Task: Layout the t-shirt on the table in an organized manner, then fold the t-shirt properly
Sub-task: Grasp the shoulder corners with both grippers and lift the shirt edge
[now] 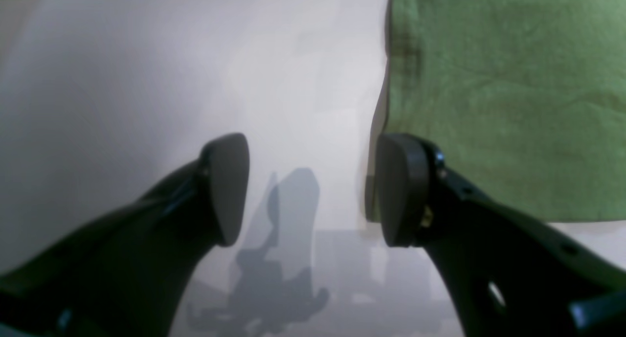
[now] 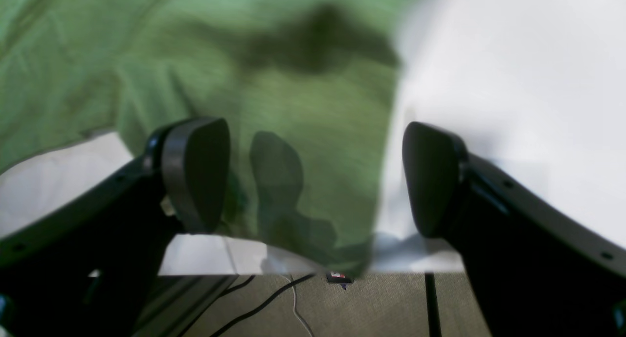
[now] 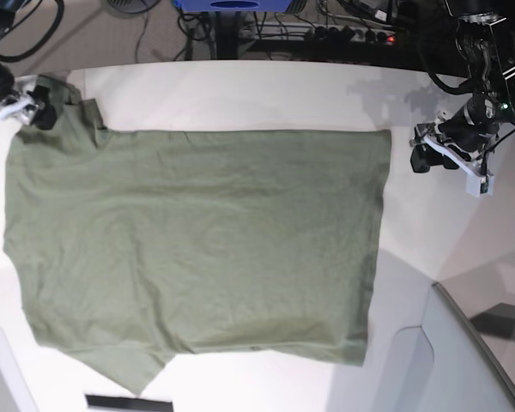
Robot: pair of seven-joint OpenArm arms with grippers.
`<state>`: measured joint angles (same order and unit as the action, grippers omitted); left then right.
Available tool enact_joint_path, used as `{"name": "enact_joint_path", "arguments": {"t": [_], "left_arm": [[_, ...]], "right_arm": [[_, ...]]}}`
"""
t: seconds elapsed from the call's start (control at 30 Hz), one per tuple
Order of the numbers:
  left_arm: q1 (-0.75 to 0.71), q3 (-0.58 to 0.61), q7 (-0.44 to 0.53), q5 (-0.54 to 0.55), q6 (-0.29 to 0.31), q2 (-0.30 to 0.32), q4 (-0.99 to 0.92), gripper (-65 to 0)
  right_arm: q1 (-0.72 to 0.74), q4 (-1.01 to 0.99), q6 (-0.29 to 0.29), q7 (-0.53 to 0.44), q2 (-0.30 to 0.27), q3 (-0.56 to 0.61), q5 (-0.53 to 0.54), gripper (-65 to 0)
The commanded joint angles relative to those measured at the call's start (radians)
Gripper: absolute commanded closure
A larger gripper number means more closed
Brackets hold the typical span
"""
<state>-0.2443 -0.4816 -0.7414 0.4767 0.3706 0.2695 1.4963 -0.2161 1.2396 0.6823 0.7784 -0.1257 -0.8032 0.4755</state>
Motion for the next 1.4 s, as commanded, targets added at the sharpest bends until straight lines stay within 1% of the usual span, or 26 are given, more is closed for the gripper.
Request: {"name": "enact_joint_path", "arguments": {"t": [0.0,0.17,0.2,0.23,0.27,0.33,0.37,0.4,0.43,0.47,0.53,0.67,0.7,0.8,0.9,1.0,1.13,1.27,1.37], "left_arm": [[0.004,-0.004,0.018,0.014,0.003,0.014,0.014,-39.7],[0.009,-0.004,0.018,0.014,0.003,0.014,-0.021,-39.7],[0.010,-0.004,0.018,0.014,0.003,0.014,-0.030,-39.7],[0.010,-0.004,0.018,0.014,0.003,0.012,-0.038,-39.7],[0.010,-0.004,0.018,0.014,0.003,0.004,-0.043,-39.7],[0.009,-0.009,0.018,0.014,0.003,-0.016,-0.046,-40.2],[0.006,-0.007,0.016,0.014,0.003,-0.022,-0.044,-40.3],[0.004,-0.004,0.013,0.015,0.003,-0.026,-0.041,-40.5],[0.004,-0.004,0.012,0.015,0.003,-0.034,-0.041,-40.5],[0.003,-0.004,0.012,0.015,0.003,-0.042,-0.041,-40.5],[-0.008,-0.002,0.010,0.015,0.003,-0.048,-0.043,-40.5],[-0.042,-0.006,0.010,0.017,0.005,-0.065,-0.043,-40.5],[-0.051,-0.007,0.010,0.017,0.017,-0.069,-0.043,-40.5],[-0.069,-0.007,0.013,0.017,0.080,-0.072,-0.056,-40.5],[-0.062,-0.013,0.016,0.015,0.112,-0.091,-0.093,-40.6],[-0.046,-0.006,0.018,0.015,0.112,-0.092,-0.138,-40.5],[-0.013,-0.004,0.019,0.011,0.113,-0.126,-0.174,-39.8],[0.012,0.024,0.019,0.009,0.113,-0.149,-0.176,-39.7],[0.013,0.034,0.019,0.006,0.110,-0.155,-0.178,-38.5]], "right_arm": [[-0.006,0.006,0.003,0.019,0.004,-0.002,-0.004,-49.1],[-0.003,0.004,0.003,0.019,0.010,0.000,-0.004,-38.7],[-0.003,0.004,0.003,0.019,0.008,0.000,-0.004,-35.6],[-0.003,0.004,0.003,0.019,0.007,0.000,-0.004,-30.9],[-0.003,0.004,0.003,0.019,0.005,0.000,-0.004,-24.8],[-0.003,0.004,-0.002,0.019,0.004,0.000,-0.005,-7.4],[-0.003,0.004,-0.002,0.019,0.004,0.000,-0.005,0.0],[-0.003,0.004,-0.003,0.020,0.004,0.000,-0.005,0.0],[-0.003,0.004,-0.003,0.028,0.004,0.000,-0.005,-2.1],[-0.003,0.004,-0.003,0.037,0.002,0.000,-0.005,-2.4],[-0.003,0.004,-0.003,0.048,0.002,0.000,-0.005,0.0],[-0.003,0.004,-0.003,0.048,0.002,0.000,-0.005,0.0],[-0.003,0.004,-0.003,0.048,0.002,0.000,-0.005,0.0],[-0.003,0.004,-0.003,0.048,0.002,0.000,-0.005,0.0],[-0.003,0.004,-0.003,0.048,0.001,0.000,-0.007,0.0],[-0.003,0.004,-0.003,0.048,0.001,0.000,-0.007,0.0],[-0.003,0.004,-0.002,0.048,0.001,0.000,-0.007,0.0],[-0.003,0.004,-0.002,0.048,0.001,0.000,-0.007,0.0],[-0.003,0.004,-0.002,0.048,0.001,0.000,-0.007,0.0]]}}
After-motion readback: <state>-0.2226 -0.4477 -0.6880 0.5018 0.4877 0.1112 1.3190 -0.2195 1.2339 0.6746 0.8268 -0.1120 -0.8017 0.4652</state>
